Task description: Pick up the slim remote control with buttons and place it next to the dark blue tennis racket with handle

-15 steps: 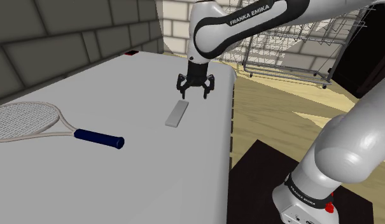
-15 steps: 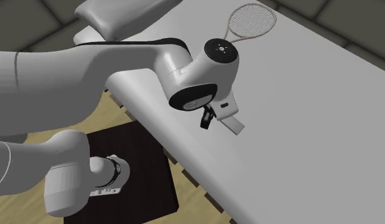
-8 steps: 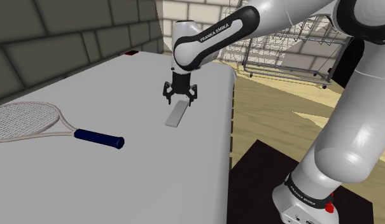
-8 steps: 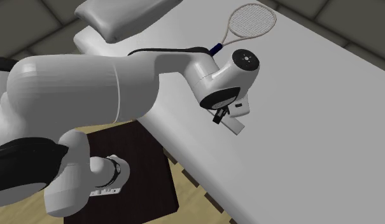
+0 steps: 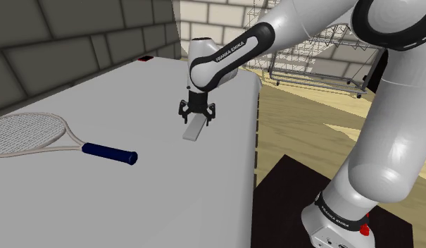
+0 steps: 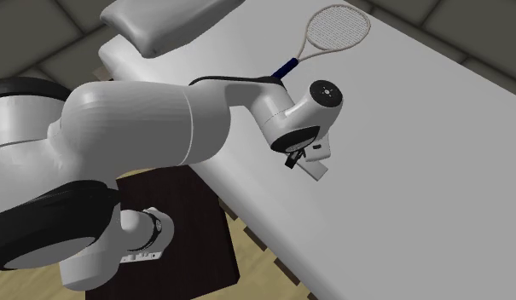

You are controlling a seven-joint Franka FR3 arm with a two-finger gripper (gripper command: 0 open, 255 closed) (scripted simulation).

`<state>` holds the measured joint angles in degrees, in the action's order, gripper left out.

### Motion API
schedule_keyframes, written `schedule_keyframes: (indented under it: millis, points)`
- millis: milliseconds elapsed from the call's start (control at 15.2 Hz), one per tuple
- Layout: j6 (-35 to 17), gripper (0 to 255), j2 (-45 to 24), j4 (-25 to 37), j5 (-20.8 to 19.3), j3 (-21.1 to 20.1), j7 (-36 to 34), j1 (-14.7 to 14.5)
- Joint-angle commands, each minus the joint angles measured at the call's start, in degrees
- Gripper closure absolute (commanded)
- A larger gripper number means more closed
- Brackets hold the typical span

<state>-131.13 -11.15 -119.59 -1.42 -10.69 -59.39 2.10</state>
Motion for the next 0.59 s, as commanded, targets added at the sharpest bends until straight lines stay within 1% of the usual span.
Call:
schedule_keyframes:
  millis: [0,396,462,528]
  points:
    - [-0.52,0,-0.4,-0.1,-0.09,0.05,0.0,0.02]
    - [-0.51,0,-0.39,-0.1,-0.09,0.05,0.01,0.02]
    - [-0.51,255,-0.39,-0.1,-0.09,0.05,0.01,0.02]
    - [-0.51,255,-0.39,-0.1,-0.09,0.05,0.01,0.02]
